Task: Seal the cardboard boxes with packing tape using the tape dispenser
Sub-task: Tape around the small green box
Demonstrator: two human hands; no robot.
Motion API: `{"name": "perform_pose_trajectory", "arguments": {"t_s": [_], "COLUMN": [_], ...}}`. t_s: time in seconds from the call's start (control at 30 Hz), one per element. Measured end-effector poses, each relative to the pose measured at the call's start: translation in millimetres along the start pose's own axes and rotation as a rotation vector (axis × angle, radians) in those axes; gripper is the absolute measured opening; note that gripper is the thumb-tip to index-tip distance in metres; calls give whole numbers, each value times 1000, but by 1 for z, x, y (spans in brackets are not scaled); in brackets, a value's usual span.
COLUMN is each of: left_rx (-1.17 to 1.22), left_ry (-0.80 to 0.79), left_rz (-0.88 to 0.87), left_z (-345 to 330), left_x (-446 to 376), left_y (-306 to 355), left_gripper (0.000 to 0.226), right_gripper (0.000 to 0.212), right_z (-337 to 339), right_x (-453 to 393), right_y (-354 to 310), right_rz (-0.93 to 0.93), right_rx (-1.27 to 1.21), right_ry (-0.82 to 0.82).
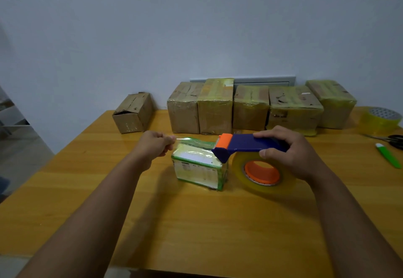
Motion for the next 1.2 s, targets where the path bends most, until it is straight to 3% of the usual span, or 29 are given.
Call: {"name": "perform_pose_trajectory", "arguments": {"t_s": [0.5,0.73,0.8,0.9,0.93,1.0,1.07,1.2], "left_rx": [93,-147,-154,15,88,70,-116,-242], "left_ry": [-189,-261,-190,151,187,125,66,77], "left_rz": [196,257,225,62,5,-91,-153,-153], "left_z": [-9,-15,-16,-11,-11,-18,-25,-20], "left_x": [1,4,4,5,10,22,31,25], "left_y": [-17,-24,-32,-28,-23,-11,-6,-6], "left_gripper": [28,32,31,26,24,23,25,33], "right_gripper": [49,48,48,49,49,49,48,45], "right_z": [-4,-6,-7,-8,-8,-9,-11,-24], "right_x": [6,9,11,11,11,10,10,10], "right_y": [11,10,10,13,13,15,16,11], "right_rz": [2,6,16,16,20,26,20,22], "right_rx": [-4,-32,-40,-40,-39,-39,-39,-47], "right_ry": [-19,-10,-2,7,10,20,35,63]}}
Point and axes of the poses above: each hand's wrist, its own x-axis away from the middle knuckle, its own z-axis out of the back of the hand, y = z × x, the point moved 2 cm from there along -x, towards the middle knuckle, and after that the axes turned 3 degrees about -z, right-handed, at the moved point
